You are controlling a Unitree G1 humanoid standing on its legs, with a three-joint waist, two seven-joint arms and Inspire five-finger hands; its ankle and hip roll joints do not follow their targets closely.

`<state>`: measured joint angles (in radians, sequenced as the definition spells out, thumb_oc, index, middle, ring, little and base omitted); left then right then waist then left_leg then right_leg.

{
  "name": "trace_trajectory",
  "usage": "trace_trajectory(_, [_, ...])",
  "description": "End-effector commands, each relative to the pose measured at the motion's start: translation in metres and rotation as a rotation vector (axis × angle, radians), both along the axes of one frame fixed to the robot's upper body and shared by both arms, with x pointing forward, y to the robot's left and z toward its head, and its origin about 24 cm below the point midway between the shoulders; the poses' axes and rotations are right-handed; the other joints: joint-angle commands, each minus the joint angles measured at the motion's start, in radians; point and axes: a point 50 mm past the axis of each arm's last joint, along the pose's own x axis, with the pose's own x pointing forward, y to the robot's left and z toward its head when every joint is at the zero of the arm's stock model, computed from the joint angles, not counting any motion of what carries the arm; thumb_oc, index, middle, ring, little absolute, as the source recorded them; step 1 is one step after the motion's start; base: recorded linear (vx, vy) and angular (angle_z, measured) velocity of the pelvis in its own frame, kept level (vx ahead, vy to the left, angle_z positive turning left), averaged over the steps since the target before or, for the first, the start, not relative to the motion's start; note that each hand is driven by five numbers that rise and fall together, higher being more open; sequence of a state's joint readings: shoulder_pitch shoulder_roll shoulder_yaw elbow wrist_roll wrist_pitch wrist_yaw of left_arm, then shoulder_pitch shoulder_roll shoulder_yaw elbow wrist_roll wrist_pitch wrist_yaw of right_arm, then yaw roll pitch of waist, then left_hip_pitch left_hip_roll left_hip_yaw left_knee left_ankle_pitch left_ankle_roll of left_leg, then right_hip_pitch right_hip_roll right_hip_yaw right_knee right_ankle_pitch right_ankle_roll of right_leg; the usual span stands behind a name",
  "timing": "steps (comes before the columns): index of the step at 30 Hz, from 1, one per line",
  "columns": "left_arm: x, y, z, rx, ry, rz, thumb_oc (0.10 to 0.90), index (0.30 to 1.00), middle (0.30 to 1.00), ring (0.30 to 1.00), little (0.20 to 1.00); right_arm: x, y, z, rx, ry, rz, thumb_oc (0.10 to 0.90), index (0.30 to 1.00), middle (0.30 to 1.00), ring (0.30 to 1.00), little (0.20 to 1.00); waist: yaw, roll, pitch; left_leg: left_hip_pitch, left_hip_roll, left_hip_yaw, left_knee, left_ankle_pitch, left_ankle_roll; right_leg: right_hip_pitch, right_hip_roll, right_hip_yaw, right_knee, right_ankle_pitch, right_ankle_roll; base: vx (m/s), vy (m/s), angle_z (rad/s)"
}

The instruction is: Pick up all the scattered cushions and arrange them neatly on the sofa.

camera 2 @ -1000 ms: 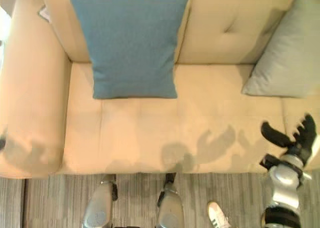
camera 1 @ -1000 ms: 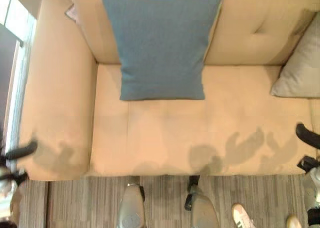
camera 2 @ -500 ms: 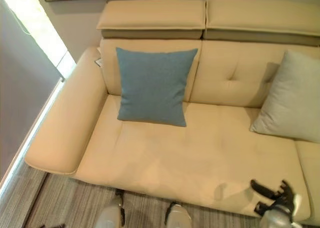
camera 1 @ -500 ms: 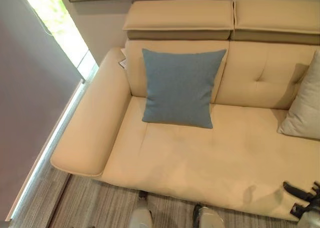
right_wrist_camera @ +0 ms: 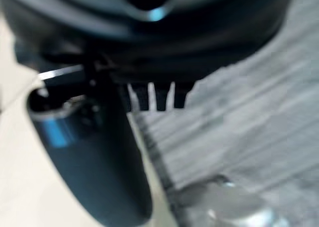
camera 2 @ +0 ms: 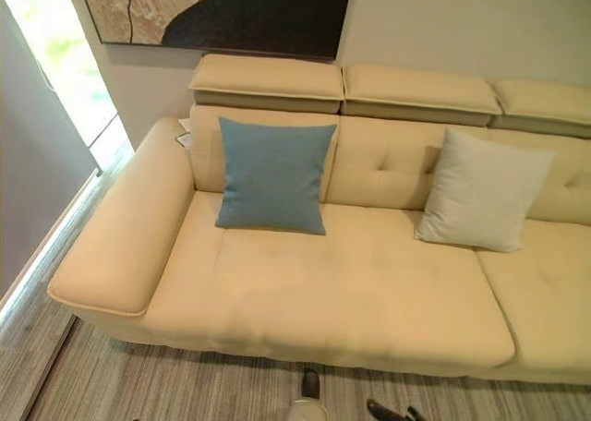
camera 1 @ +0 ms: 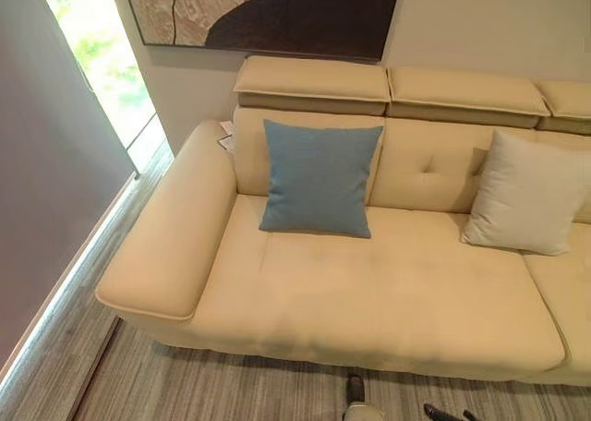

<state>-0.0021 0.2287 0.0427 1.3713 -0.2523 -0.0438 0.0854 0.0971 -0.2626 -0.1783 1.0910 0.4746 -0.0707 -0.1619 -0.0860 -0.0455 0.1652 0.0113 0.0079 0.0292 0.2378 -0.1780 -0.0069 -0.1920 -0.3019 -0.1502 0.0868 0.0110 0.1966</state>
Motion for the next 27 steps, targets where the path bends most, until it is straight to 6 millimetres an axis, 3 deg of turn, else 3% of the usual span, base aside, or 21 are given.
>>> trace_trajectory(1, [0.004, 0.016, 0.006, 0.069, -0.017, -0.002, 0.8, 0.9, 0.9, 0.9, 0.9, 0.051, -0.034, 0.032, -0.15, -0.153, 0.024, 0.8, 0.9, 0.9, 0.9, 0.9, 0.026, 0.042, 0.068, 0.075, 0.055, -0.012, -0.121, 0.002, -0.047, -0.014, 0.027, -0.041, 0.154, 0.033, -0.02, -0.32, 0.059, -0.78])
trace_trajectory(5, [-0.017, 0.022, 0.005, 0.077, 0.047, 0.015, 0.8, 0.9, 0.9, 0.9, 0.9, 0.041, -0.035, 0.026, -0.147, -0.093, 0.034, 0.8, 0.9, 0.9, 0.9, 0.9, 0.086, 0.044, 0.013, 0.009, 0.049, 0.085, -0.128, 0.069, -0.019, 0.141, 0.071, -0.06, 0.229, -0.073, -0.038, -0.37, 0.008, -0.96])
trace_trajectory(8, [-0.023, 0.025, 0.005, 0.076, 0.045, 0.05, 0.8, 0.9, 0.9, 0.9, 0.9, 0.028, -0.031, 0.018, -0.13, -0.025, 0.053, 0.8, 0.9, 0.9, 0.9, 0.9, 0.138, 0.026, -0.03, -0.062, 0.053, 0.124, -0.126, 0.123, -0.015, 0.263, 0.131, -0.015, 0.209, -0.127, -0.032, -0.35, -0.186, -0.69])
trace_trajectory(10, [-0.008, 0.028, 0.008, 0.078, -0.02, 0.09, 0.8, 0.9, 0.9, 0.9, 0.9, 0.034, -0.024, 0.015, -0.129, 0.003, 0.131, 0.8, 0.9, 0.9, 0.9, 0.9, 0.165, 0.024, -0.026, -0.13, 0.096, 0.117, -0.132, 0.197, -0.048, 0.266, 0.195, 0.043, 0.153, -0.176, -0.064, -0.4, -0.338, -0.62])
trace_trajectory(11, [0.009, 0.031, 0.012, 0.096, -0.08, 0.073, 0.8, 0.9, 0.9, 0.9, 0.9, 0.043, -0.02, 0.018, -0.153, -0.012, 0.183, 0.8, 0.9, 0.9, 0.9, 0.9, 0.172, 0.025, -0.011, -0.174, 0.122, 0.11, -0.129, 0.243, -0.069, 0.266, 0.219, 0.058, 0.102, -0.204, -0.096, -0.42, -0.335, -0.77])
trace_trajectory(15, [0.031, 0.023, 0.015, 0.096, -0.148, 0.035, 0.8, 0.9, 0.9, 0.9, 0.9, 0.044, -0.026, 0.021, -0.185, 0.003, 0.223, 0.8, 0.9, 0.9, 0.9, 0.9, 0.159, 0.049, 0.023, -0.191, 0.159, 0.088, -0.183, 0.32, -0.104, 0.251, 0.246, 0.046, 0.075, -0.205, -0.117, -0.3, -0.144, -0.47])
trace_trajectory(16, [0.043, 0.012, 0.014, 0.062, -0.175, 0.016, 0.8, 0.9, 0.9, 0.9, 0.9, 0.05, -0.03, 0.024, -0.192, -0.009, 0.2, 0.8, 0.9, 0.9, 0.9, 0.9, 0.154, 0.046, 0.042, -0.197, 0.14, 0.015, -0.174, 0.304, -0.118, 0.229, 0.237, 0.053, 0.062, -0.182, -0.119, -0.44, -0.091, 0.1])
trace_trajectory(17, [0.042, 0.01, 0.013, 0.052, -0.178, 0.02, 0.8, 0.9, 0.9, 0.9, 0.9, 0.048, -0.031, 0.024, -0.187, -0.016, 0.172, 0.8, 0.9, 0.9, 0.9, 0.9, 0.147, 0.043, 0.043, -0.19, 0.124, -0.014, -0.162, 0.285, -0.12, 0.222, 0.228, 0.058, 0.049, -0.166, -0.118, -0.38, -0.047, 0.03])
trace_trajectory(19, [0.033, 0.004, 0.009, 0.027, -0.157, 0.046, 0.8, 0.9, 0.9, 0.9, 0.9, 0.034, -0.035, 0.021, -0.165, 0.005, 0.11, 0.8, 0.9, 0.9, 0.9, 0.9, 0.132, 0.035, 0.038, -0.144, 0.089, -0.074, -0.117, 0.219, -0.121, 0.205, 0.208, 0.078, 0.027, -0.132, -0.113, -0.2, -0.008, -0.19])
trace_trajectory(20, [0.033, 0.004, 0.009, 0.026, -0.158, 0.046, 0.8, 0.9, 0.9, 0.9, 0.9, 0.034, -0.036, 0.021, -0.165, 0.005, 0.11, 0.8, 0.9, 0.9, 0.9, 0.9, 0.132, 0.036, 0.036, -0.147, 0.09, -0.075, -0.118, 0.221, -0.121, 0.203, 0.209, 0.078, 0.025, -0.128, -0.113, -0.15, 0.002, -0.41])
trace_trajectory(22, [0.019, -0.005, 0.003, 0.013, -0.102, 0.018, 0.8, 0.9, 0.9, 0.9, 0.9, 0.027, -0.038, 0.019, -0.159, 0.035, 0.084, 0.8, 0.9, 0.9, 0.9, 0.9, 0.122, 0.037, 0.022, -0.078, 0.056, -0.155, -0.054, 0.163, -0.123, 0.172, 0.206, 0.115, 0.014, -0.1, -0.111, -0.15, 0.026, -0.47])
trace_trajectory(24, [0.015, -0.01, 0.001, 0.006, -0.074, -0.016, 0.8, 0.9, 0.9, 0.9, 0.9, 0.029, -0.037, 0.018, -0.157, 0.04, 0.09, 0.8, 0.9, 0.9, 0.9, 0.9, 0.114, 0.046, 0.011, -0.027, 0.029, -0.229, -0.032, 0.131, -0.115, 0.146, 0.223, 0.161, 0.013, -0.089, -0.113, -0.15, 0.055, -0.63])
trace_trajectory(25, [0.018, -0.017, 0.0, 0.008, -0.072, -0.071, 0.8, 0.9, 0.9, 0.9, 0.9, 0.033, -0.036, 0.019, -0.157, 0.031, 0.09, 0.8, 0.9, 0.9, 0.9, 0.9, 0.094, 0.058, 0.003, 0.008, 0.019, -0.251, -0.065, 0.088, -0.103, 0.118, 0.231, 0.19, 0.018, -0.073, -0.105, -0.12, 0.074, -0.83])
trace_trajectory(27, [0.031, -0.025, 0.001, 0.026, -0.098, -0.149, 0.8, 0.9, 0.9, 0.9, 0.9, 0.041, -0.034, 0.02, -0.154, 0.005, 0.089, 0.8, 0.9, 0.9, 0.9, 0.9, 0.083, 0.073, 0.013, 0.008, -0.002, -0.248, -0.075, 0.068, -0.094, 0.091, 0.238, 0.224, 0.027, -0.051, -0.099, -0.15, 0.123, -0.7])
